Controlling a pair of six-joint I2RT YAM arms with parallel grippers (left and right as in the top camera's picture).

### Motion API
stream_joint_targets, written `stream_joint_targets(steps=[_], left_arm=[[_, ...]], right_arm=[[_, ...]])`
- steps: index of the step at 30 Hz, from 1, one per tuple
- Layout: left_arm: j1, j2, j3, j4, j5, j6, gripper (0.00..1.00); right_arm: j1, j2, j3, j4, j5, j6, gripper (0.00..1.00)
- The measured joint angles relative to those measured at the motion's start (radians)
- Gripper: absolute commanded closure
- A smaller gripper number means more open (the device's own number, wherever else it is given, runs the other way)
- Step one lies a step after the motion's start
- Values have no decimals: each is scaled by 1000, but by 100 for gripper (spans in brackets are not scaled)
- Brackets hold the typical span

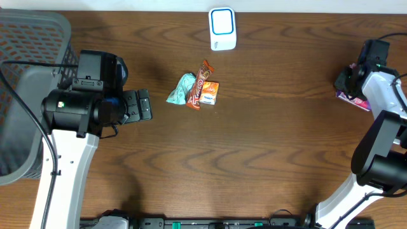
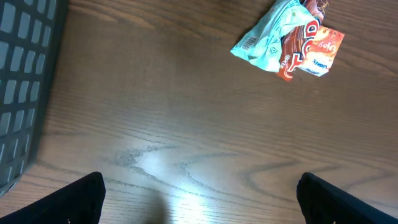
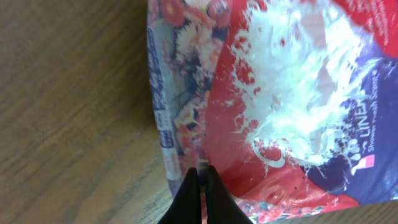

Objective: Scan the item barcode
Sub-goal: 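Open the right gripper and move it back toward the items by the scanner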

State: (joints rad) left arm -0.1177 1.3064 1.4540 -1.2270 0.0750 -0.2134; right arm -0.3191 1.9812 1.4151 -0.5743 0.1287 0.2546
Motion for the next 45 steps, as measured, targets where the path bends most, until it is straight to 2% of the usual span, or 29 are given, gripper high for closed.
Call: stream_joint_targets(steps=[9,28,37,45], left_arm=[[0,0,0,0,0,0,2],[0,0,0,0,0,0,2],[0,0,0,0,0,0,2],[0,0,0,0,0,0,2]], right_arm=[[-1,0,-8,40,-79,-18,99],[32,-2,5,15,-170,-26,99],[22,28,-2,-57,5,-33,99],[-51,28,-2,-76,73,-55,99]])
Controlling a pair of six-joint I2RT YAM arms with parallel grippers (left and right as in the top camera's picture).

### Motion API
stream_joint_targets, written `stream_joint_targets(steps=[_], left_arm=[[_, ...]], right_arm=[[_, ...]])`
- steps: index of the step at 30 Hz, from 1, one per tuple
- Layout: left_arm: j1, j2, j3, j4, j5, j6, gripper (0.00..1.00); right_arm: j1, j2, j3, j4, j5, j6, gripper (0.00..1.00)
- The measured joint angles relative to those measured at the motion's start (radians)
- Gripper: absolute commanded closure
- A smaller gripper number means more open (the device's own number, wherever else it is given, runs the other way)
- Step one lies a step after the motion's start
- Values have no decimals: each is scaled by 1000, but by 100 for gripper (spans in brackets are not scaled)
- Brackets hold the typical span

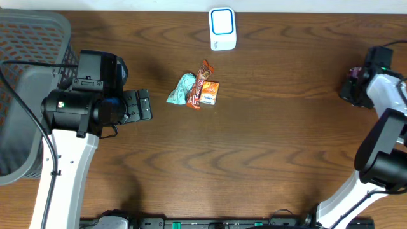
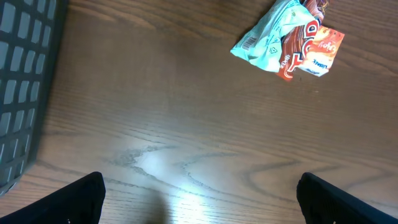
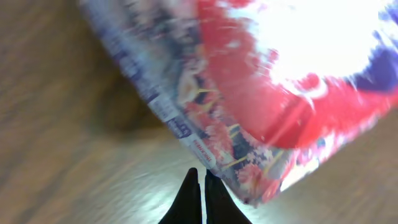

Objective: Scan the item barcode
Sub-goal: 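Open the right gripper and move it back toward the items by the scanner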

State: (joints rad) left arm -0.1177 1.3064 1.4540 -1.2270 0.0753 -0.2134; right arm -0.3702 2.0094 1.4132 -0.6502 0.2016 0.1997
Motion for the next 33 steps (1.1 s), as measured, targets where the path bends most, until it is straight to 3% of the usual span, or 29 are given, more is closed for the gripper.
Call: stream_joint_targets(steps=[7,17,22,31,33], left_arm=[[0,0,0,0,0,0,2],[0,0,0,0,0,0,2],[0,0,0,0,0,0,2],[0,0,0,0,0,0,2],[0,0,0,0,0,0,2]], right_arm=[[-34,0,0,-10,16,-11,99],[35,0,1,-18,-47,-37,94],[78,0,1,-18,-165,-42,80],[204,0,2,-45,-574,-50,57],[243,0,3,-69,-624,-50,42]])
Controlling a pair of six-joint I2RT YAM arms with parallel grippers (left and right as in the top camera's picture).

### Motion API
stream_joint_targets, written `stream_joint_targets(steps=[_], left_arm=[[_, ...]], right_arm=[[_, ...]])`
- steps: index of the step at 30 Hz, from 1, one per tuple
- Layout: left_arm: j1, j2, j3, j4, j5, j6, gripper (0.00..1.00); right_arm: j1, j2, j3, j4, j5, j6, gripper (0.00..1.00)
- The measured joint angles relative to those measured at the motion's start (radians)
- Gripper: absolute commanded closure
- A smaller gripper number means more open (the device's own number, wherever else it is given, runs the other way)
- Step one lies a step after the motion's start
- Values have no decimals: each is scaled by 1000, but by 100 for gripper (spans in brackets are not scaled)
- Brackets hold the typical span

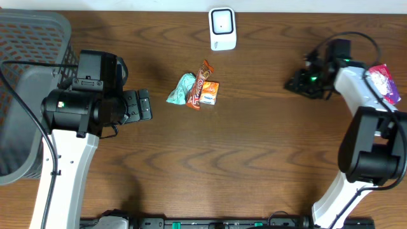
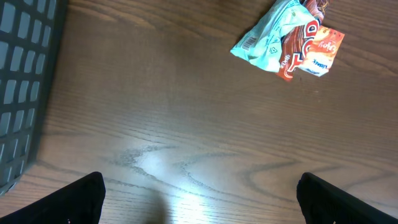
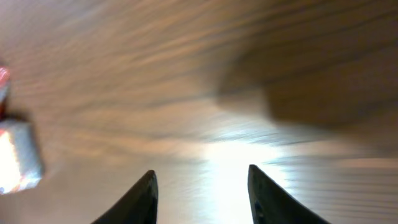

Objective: Scan the item barcode
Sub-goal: 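Open the right gripper and move it back toward the items by the scanner, then lower the right gripper over the orange tissue pack and grasp it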

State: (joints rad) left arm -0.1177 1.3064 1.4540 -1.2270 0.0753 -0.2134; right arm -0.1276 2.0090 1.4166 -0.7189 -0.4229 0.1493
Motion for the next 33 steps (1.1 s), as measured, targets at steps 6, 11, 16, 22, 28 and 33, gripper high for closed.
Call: stream_joint_targets(steps=[6,11,16,22,28,33], left_arm=[[0,0,0,0,0,0,2],[0,0,0,0,0,0,2],[0,0,0,0,0,0,2],[0,0,0,0,0,0,2],[0,0,0,0,0,0,2],[0,0,0,0,0,0,2]], right_arm=[[130,0,3,-70,-64,-2,1],[225,0,3,-96,-81,2,1],[303,0,3,-114,-85,44,1],[409,0,3,-124,-86,156,1],[537,0,3,-83,-92,214,1],[612,0,3,-49,-100,230,1]])
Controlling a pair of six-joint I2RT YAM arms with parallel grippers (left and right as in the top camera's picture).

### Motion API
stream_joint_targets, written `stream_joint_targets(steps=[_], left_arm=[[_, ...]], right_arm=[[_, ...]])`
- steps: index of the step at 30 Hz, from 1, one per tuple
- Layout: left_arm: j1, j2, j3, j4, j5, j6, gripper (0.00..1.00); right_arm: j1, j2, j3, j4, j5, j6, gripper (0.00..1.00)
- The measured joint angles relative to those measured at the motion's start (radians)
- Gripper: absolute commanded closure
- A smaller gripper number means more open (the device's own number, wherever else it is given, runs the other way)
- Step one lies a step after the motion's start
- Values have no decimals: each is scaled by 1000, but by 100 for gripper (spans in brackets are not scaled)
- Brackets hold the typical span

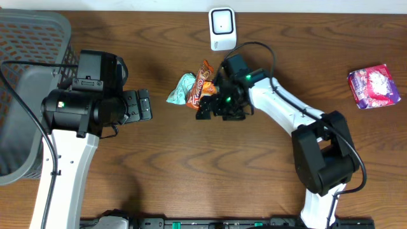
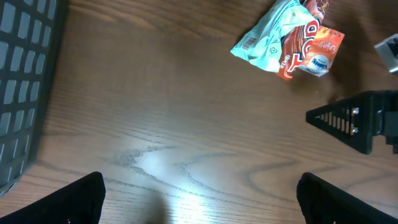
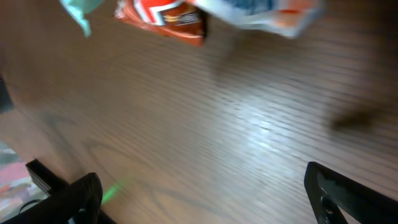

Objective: Scan the item barcode
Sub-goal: 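Lower the right gripper over the orange tissue pack and grasp it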

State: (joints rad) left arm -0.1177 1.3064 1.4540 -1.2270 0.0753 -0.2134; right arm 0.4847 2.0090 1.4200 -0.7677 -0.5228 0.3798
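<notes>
The white barcode scanner point(image 1: 222, 28) stands at the table's far edge. Near the middle lies a small pile: a teal wrapper point(image 1: 182, 89) point(image 2: 264, 40), a red-brown bar point(image 1: 201, 81) point(image 2: 297, 46) point(image 3: 165, 15) and an orange packet point(image 1: 211, 93) point(image 2: 320, 53) point(image 3: 261, 12). My right gripper point(image 1: 205, 111) point(image 3: 202, 199) is open just on the near side of the pile, holding nothing; one of its fingers point(image 2: 351, 118) shows in the left wrist view. My left gripper point(image 1: 144, 105) point(image 2: 199, 199) is open and empty, left of the pile.
A grey mesh basket point(image 1: 25, 63) point(image 2: 25, 81) fills the left edge behind my left arm. A red and purple flowered packet point(image 1: 375, 86) lies flat near the right edge. The right arm stretches from the front right across the table's middle.
My right gripper has moved left from the table's right-middle to the near side of the snack pile, and its jaws stand wider apart. The left arm, the pile and the flowered packet are unchanged.
My right gripper was shut at the edge of the flowered packet at the far right, and again a moment later. Then it was open and left of the packet, which lay on the table. Now it is open beside the snack pile. The left arm never moved.
</notes>
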Motion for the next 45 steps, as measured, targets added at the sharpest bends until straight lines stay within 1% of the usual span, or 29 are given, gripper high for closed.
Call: stream_joint_targets(steps=[33,38,42,45], left_arm=[[0,0,0,0,0,0,2],[0,0,0,0,0,0,2],[0,0,0,0,0,0,2],[0,0,0,0,0,0,2]], right_arm=[[13,0,0,18,-1,7,1],[13,0,0,70,-1,12,1],[3,0,0,120,-2,54,1],[-31,0,0,151,-2,93,1]])
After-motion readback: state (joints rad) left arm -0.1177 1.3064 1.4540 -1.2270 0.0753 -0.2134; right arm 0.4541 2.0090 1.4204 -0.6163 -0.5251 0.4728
